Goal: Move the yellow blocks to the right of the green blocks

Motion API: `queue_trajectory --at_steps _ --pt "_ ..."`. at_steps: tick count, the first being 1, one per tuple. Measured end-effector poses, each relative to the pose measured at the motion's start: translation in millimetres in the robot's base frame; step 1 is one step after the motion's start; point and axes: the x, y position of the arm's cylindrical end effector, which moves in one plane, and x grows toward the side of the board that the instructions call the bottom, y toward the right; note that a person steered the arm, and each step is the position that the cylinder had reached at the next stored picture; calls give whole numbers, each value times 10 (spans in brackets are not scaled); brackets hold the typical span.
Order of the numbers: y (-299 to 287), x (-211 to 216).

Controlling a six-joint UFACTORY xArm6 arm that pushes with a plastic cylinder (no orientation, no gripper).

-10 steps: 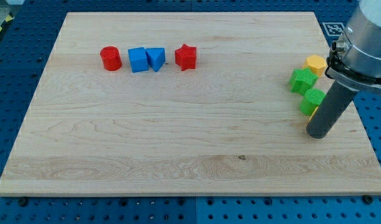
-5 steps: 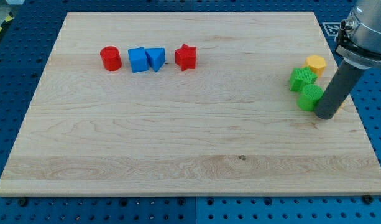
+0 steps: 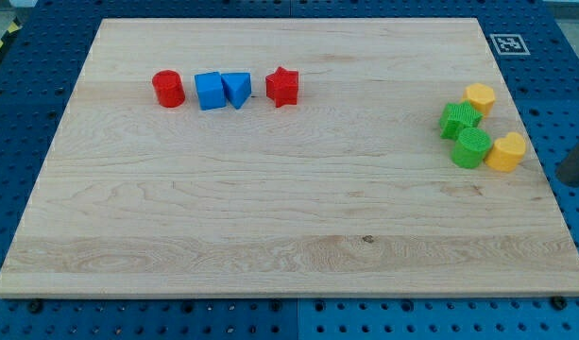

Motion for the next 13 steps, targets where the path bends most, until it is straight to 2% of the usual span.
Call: queue_trajectory --at_steps 5,6,7,8,10,11,13 --pt "-400 -308" --pt "-256 -309" --pt "242 -414" --pt "260 -726" --pt "-342 -1655" --pt "-686 -1663" --pt "-759 -1521"
